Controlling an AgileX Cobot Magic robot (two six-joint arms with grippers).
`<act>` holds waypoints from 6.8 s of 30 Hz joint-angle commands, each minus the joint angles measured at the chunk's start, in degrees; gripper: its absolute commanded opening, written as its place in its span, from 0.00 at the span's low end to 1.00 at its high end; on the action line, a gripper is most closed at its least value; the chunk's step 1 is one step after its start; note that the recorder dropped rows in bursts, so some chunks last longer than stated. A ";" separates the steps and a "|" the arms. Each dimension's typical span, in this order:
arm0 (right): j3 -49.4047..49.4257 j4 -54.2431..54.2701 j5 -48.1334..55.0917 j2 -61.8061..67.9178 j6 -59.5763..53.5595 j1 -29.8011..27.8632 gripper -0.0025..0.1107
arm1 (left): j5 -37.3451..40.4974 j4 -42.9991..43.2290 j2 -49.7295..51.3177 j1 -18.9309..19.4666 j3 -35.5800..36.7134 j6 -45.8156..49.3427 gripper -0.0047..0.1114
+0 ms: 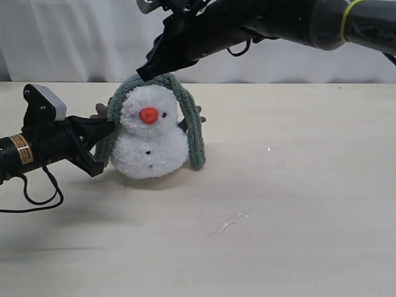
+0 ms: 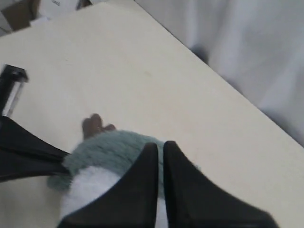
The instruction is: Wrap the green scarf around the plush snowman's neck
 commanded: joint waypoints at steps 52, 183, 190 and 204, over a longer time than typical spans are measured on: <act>-2.48 -5.10 4.11 3.59 11.57 0.00 0.06 | -1.42 1.48 -0.04 -0.12 -0.20 -0.39 0.04; 20.29 5.22 -6.13 2.92 -5.16 -5.97 0.52 | 13.55 34.07 -3.11 -0.12 -12.26 -55.60 0.04; 20.16 5.49 -2.20 3.96 -4.66 -4.88 0.23 | 13.62 34.32 -3.11 -0.12 -12.26 -55.50 0.04; 20.16 7.12 11.52 -1.08 -2.95 -4.63 0.06 | 13.62 33.69 -3.11 -0.12 -12.26 -55.47 0.04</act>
